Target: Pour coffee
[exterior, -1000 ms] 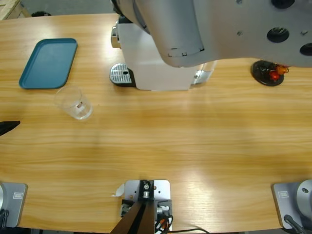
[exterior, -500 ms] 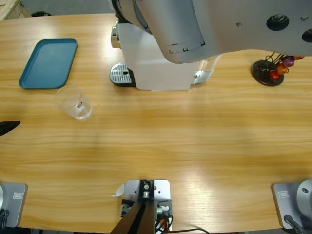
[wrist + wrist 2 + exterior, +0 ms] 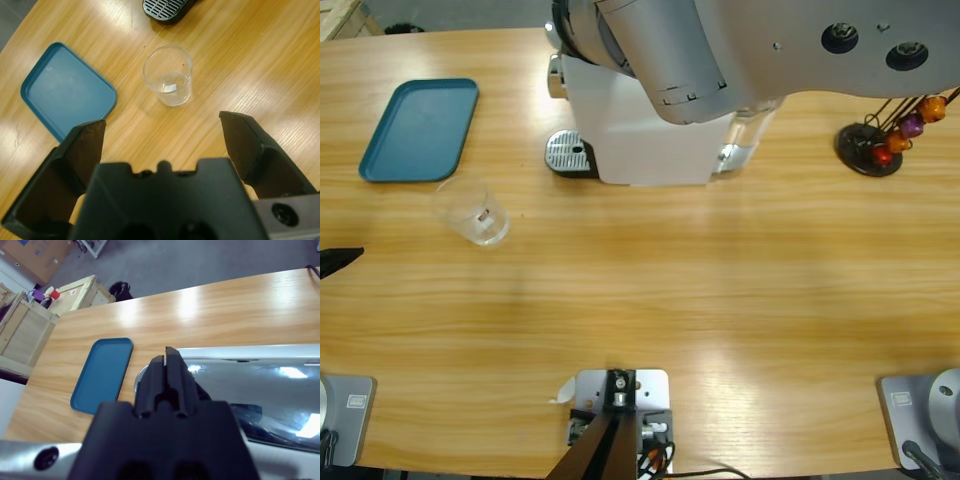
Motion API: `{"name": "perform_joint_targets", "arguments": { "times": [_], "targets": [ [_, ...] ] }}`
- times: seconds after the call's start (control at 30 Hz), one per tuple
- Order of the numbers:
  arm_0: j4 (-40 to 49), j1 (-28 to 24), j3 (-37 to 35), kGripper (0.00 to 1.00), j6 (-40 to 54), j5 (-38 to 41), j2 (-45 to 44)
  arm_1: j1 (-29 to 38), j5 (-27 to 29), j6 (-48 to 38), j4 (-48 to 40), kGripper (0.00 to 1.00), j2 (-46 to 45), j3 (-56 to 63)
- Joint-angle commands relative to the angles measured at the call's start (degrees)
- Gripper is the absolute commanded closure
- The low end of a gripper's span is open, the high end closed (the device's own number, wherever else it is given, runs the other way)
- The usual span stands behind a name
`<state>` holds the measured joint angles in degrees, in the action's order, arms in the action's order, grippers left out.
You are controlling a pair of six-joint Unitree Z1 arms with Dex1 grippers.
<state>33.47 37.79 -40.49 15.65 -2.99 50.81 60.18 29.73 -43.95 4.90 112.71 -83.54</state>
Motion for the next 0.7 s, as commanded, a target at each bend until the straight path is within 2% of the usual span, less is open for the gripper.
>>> {"name": "perform_joint_targets", "arguments": {
  "times": [0.03,0.07,0.1,0.13,0.17,0.3,0.43,0.53,0.7],
  "targets": [
    [-0.68,0.1,2.17,0.004,0.69,0.61,1.01,-0.68,-5.04,3.82,3.91,1.0,8.93,4.48],
    [-0.68,0.1,2.17,0.004,0.59,0.61,0.87,-0.68,-6.83,6.07,3.89,0.795,7.65,4.23],
    [-0.68,0.1,2.17,0.004,0.5,0.61,0.78,-0.68,-8.18,8.41,3.94,0.287,5.84,3.83],
    [-0.68,0.1,2.17,0.004,0.39,0.54,0.71,-0.68,-8.57,11.43,3.91,0.036,3.06,3.51],
    [-0.68,0.1,2.1,0.004,0.32,0.53,0.69,-0.68,-9.25,13.28,3.91,0.001,0.71,3.26],
    [-0.86,0.1,1.4,0.002,0.2,0.6,0.81,-2.44,-14.58,18.8,4.21,0.0,-8.98,2.68],
    [-2.2,0.1,0.38,0.0,-4.91,0.68,1.01,-7.8,-25.99,24.26,6.56,0.0,-19.84,4.07],
    [-7.4,0.1,1.17,0.0,-4.86,0.21,3.26,-10.7,-31.84,27.96,7.26,0.0,-28.49,11.79],
    [-17.86,-1.5,4.77,0.0,-4.67,-0.7,13.07,-12.0,-31.46,30.59,9.6,0.0,-36.61,23.8]
  ]
}}
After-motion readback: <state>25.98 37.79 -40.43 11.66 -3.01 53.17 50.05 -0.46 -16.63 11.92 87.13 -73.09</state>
